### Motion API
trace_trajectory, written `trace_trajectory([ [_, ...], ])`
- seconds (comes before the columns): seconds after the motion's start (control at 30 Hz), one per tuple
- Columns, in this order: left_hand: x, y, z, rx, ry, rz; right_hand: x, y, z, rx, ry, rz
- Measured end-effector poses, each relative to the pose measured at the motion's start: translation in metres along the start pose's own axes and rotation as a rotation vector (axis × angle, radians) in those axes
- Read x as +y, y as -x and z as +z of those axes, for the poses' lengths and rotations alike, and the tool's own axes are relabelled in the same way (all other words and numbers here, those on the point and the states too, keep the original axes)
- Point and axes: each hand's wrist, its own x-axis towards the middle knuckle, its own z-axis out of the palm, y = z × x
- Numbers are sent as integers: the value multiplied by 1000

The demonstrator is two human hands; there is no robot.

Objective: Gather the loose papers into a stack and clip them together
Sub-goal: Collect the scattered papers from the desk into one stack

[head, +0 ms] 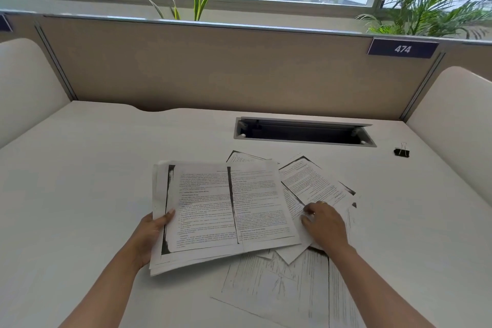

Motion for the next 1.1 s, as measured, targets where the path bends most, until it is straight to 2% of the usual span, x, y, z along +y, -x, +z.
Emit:
trace_trajectory([
  [0.17,0,-1,1,14,-10,-6,8,-10,-10,3,-195,161],
  [0.4,1,-1,4,35,-20,-9,7,-19,-25,-58,-182,560],
  [0.7,0,0,5,30,-12,-23,-3,-32,-24,-136,-160,716],
  [0.97,0,1,6,46,-16,-23,-8,-40,-26,-144,-240,760],
  [1.1,-1,1,6,53,-23,-23,-8,-38,-27,-145,-192,780],
])
